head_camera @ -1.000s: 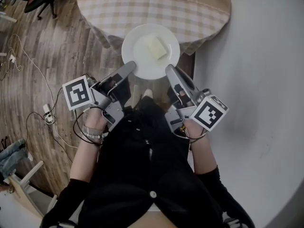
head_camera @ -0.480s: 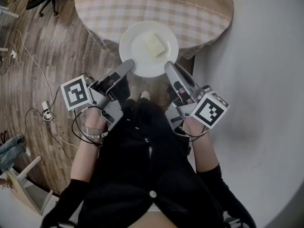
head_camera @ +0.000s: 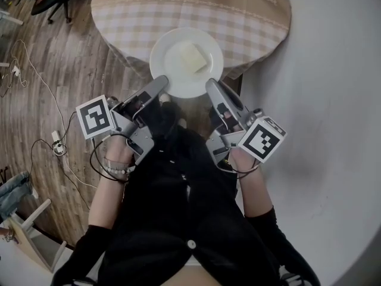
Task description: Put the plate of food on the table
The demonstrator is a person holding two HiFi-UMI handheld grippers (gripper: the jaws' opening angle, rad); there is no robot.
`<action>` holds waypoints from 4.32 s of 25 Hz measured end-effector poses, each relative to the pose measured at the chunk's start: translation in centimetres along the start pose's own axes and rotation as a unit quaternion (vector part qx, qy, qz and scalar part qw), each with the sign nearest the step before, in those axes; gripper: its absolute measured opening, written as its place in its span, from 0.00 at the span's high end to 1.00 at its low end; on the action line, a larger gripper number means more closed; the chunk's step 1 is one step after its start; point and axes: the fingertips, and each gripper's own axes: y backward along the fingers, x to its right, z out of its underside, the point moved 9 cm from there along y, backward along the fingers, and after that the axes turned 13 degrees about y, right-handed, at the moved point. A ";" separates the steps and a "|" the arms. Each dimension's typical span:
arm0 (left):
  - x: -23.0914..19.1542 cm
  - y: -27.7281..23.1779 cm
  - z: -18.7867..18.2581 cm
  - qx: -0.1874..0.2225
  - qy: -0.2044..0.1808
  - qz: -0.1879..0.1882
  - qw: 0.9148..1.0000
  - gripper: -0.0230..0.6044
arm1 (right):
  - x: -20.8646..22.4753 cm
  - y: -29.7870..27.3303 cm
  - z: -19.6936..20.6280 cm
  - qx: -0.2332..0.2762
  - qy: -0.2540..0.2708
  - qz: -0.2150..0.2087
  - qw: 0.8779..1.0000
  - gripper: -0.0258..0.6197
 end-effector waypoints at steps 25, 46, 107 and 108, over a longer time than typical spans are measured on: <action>1.1 -7.6 -15.3 -0.065 0.003 -0.012 0.998 0.95 | 4.3 -12.5 -5.3 0.026 -0.014 0.058 0.998 0.89; 0.6 -8.8 -21.5 -0.109 0.012 -0.008 0.994 0.95 | 4.1 -17.5 -5.6 0.045 -0.017 0.101 0.994 0.90; -4.3 -15.4 -22.1 -0.042 0.032 -0.071 0.996 0.95 | 14.7 -20.5 -8.0 -0.051 -0.029 0.050 0.997 0.90; -4.6 -15.6 -22.1 -0.042 0.035 -0.074 0.996 0.95 | 15.0 -20.6 -7.8 -0.052 -0.032 0.052 0.997 0.90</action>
